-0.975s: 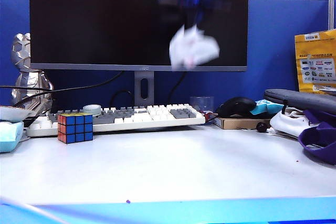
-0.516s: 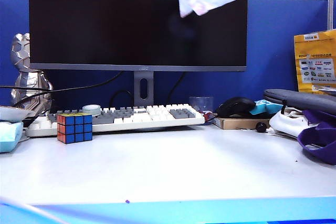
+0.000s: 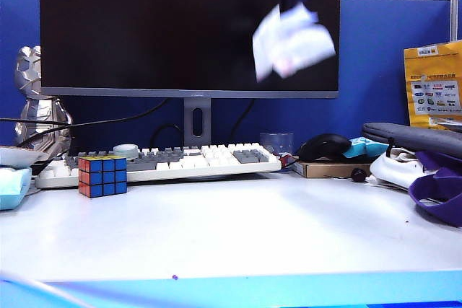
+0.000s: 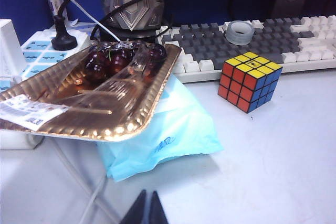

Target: Use the wet wipes on the table to wipe the cherry juice off the table, then put the wipes back on the table.

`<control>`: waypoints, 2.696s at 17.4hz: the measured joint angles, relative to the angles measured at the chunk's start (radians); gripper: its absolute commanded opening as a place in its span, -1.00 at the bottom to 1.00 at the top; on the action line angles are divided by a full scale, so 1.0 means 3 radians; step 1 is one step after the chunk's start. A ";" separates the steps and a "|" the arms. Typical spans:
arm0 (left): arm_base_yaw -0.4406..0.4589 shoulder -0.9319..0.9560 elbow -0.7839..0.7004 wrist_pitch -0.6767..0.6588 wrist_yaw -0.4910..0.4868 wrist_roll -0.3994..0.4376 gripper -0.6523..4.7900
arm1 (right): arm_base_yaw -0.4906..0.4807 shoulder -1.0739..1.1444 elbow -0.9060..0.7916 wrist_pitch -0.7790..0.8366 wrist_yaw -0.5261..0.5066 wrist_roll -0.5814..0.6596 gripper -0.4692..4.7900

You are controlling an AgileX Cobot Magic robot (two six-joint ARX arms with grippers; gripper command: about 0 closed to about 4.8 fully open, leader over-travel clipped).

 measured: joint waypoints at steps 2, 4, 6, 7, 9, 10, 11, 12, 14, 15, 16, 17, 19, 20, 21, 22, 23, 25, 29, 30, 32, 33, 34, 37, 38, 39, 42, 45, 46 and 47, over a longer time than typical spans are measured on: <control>0.0000 0.0000 0.0000 -0.0001 0.0000 0.0000 -0.77 | -0.0001 -0.0017 -0.0357 0.0230 0.0000 -0.0032 -0.84; 0.0000 0.0000 0.0000 0.0000 0.0000 0.0000 -0.77 | 0.0000 -0.0010 -0.0904 0.0547 0.0000 -0.0036 -0.84; 0.0000 0.0000 0.0000 -0.0001 -0.0001 0.0000 -0.77 | 0.0000 -0.0008 -0.1207 0.0799 -0.0001 -0.0038 -0.84; 0.0000 0.0000 0.0000 0.0000 0.0000 0.0000 -0.77 | 0.0000 -0.0008 -0.1345 0.0927 -0.0001 -0.0038 -0.84; 0.0000 0.0000 0.0000 0.0000 -0.0001 0.0000 -0.77 | 0.0000 -0.0009 -0.1672 0.1190 -0.0008 -0.0039 -0.84; 0.0000 0.0000 0.0000 -0.0001 0.0000 0.0000 -0.77 | 0.0000 -0.0010 -0.1802 0.1321 -0.0008 -0.0039 -0.83; 0.0000 0.0000 0.0000 0.0000 0.0000 -0.0001 -0.77 | -0.0001 -0.0006 -0.1896 0.1373 -0.0009 -0.0039 -0.62; 0.0000 0.0000 0.0000 -0.0001 -0.0001 0.0000 -0.77 | -0.0001 -0.0003 -0.1967 0.1394 -0.0009 -0.0042 -0.28; 0.0000 0.0000 0.0000 -0.0001 0.0000 0.0000 -0.77 | -0.0001 -0.0031 -0.1975 0.1481 -0.0024 -0.0036 -0.26; 0.0000 0.0000 0.0000 0.0000 0.0000 0.0000 -0.77 | -0.0001 -0.0065 -0.1975 0.1492 -0.0034 -0.0043 -0.26; 0.0000 -0.0001 0.0000 -0.0001 0.0000 0.0000 -0.77 | 0.0000 -0.0104 -0.1976 0.1495 -0.0034 -0.0045 -0.26; 0.0000 -0.0001 0.0000 -0.0001 0.0000 -0.0001 -0.77 | 0.0000 -0.0144 -0.1976 0.1497 -0.0034 -0.0042 -0.26; 0.0000 -0.0001 0.0000 0.0000 0.0000 0.0000 -0.77 | -0.0001 -0.0291 -0.1976 0.1495 -0.0031 -0.0043 -0.56; 0.0000 -0.0001 0.0000 -0.0001 0.0000 0.0000 -0.77 | -0.0001 -0.0366 -0.1976 0.1497 -0.0031 -0.0042 -0.76; 0.0000 -0.0001 0.0000 -0.0001 0.0000 0.0000 -0.77 | -0.0001 -0.0440 -0.1976 0.1497 -0.0031 -0.0045 -0.84; 0.0000 -0.0001 0.0000 0.0000 0.0000 0.0000 -0.77 | -0.0001 -0.0543 -0.1976 0.1497 -0.0031 -0.0046 -0.84; 0.0000 -0.0001 0.0000 0.0000 0.0000 0.0000 -0.77 | -0.0001 -0.0666 -0.1976 0.1497 -0.0031 -0.0045 -0.84; 0.0000 -0.0001 0.0000 -0.0001 -0.0001 -0.0001 -0.77 | -0.0001 -0.1008 -0.1976 0.1494 -0.0022 -0.0045 -0.84; 0.0000 -0.0001 0.0000 0.0000 0.0000 0.0000 -0.77 | -0.0001 -0.1671 -0.1975 0.1488 0.0100 -0.0045 -0.84; 0.0000 -0.0001 0.0000 -0.0001 0.0000 0.0000 -0.77 | -0.0001 -0.1790 -0.1973 0.1471 0.0182 -0.0045 -0.84; 0.0000 -0.0001 0.0000 -0.0001 0.0000 0.0000 -0.77 | -0.0001 -0.1965 -0.1975 0.1450 0.0299 -0.0052 -0.84; 0.0000 -0.0001 0.0000 0.0000 0.0000 0.0000 -0.77 | -0.0001 -0.2070 -0.1984 0.1445 0.0355 -0.0107 -0.84; 0.0000 -0.0001 0.0000 0.0000 0.0000 0.0000 -0.77 | -0.0001 -0.2178 -0.2051 0.1494 0.0369 -0.0163 -0.84; 0.0000 -0.0001 0.0000 -0.0001 0.0000 0.0000 -0.77 | -0.0001 -0.2553 -0.2654 0.1666 0.0443 -0.0209 -0.84; 0.0000 0.0000 0.0000 0.0000 0.0000 0.0000 -0.77 | -0.0001 -0.2693 -0.2862 0.1712 0.0443 -0.0209 -0.84; 0.0000 0.0000 0.0000 -0.0001 -0.0001 0.0000 -0.77 | -0.0001 -0.2842 -0.3058 0.1812 0.0443 -0.0209 -0.84; 0.0000 0.0000 0.0000 0.0000 0.0000 0.0000 -0.77 | -0.0001 -0.3358 -0.3736 0.2160 0.0443 -0.0195 -0.84; 0.0000 0.0000 0.0000 -0.0001 -0.0001 0.0000 -0.77 | -0.0001 -0.3772 -0.4166 0.2296 0.0501 -0.0097 -0.84; 0.0000 0.0000 0.0000 0.0000 0.0000 0.0000 -0.77 | -0.0001 -0.3840 -0.4262 0.2317 0.0507 -0.0066 -0.84; 0.0000 0.0000 0.0000 0.0000 0.0000 0.0000 -0.77 | -0.0001 -0.3890 -0.4340 0.2313 0.0515 -0.0046 -0.84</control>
